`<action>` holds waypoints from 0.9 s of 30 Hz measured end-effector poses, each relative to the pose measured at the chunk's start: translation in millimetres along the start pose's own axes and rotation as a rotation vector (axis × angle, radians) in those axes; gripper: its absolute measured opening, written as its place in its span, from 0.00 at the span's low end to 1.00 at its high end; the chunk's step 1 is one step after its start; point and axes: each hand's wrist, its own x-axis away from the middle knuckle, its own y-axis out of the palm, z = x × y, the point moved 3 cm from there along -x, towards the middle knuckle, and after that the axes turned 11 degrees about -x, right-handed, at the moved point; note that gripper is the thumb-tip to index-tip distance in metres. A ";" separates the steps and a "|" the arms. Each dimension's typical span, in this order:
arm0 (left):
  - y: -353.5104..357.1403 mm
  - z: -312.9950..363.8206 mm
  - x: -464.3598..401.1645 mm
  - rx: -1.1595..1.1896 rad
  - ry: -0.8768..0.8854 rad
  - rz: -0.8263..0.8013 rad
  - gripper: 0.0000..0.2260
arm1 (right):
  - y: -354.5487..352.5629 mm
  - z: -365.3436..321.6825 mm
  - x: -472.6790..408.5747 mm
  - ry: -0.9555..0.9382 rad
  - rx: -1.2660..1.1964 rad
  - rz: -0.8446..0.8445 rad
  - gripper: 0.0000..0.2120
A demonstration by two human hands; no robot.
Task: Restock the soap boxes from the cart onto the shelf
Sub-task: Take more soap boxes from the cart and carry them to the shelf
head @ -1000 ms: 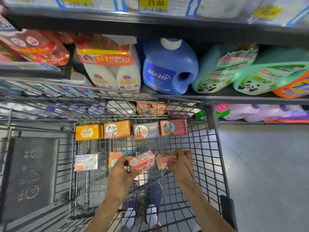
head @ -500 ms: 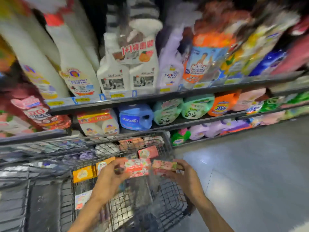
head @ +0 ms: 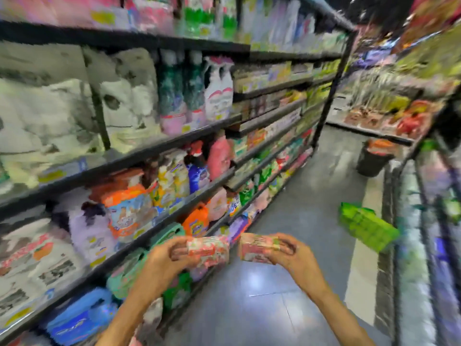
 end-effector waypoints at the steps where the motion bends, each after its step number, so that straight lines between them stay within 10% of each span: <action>1: 12.2 21.9 -15.3 -0.022 0.048 -0.035 0.20 | -23.6 -15.0 -2.3 -0.012 -0.021 0.047 0.19; 27: 449.9 385.6 -379.3 0.175 0.497 -0.401 0.20 | -561.4 -144.2 -213.3 -0.255 -0.076 0.547 0.25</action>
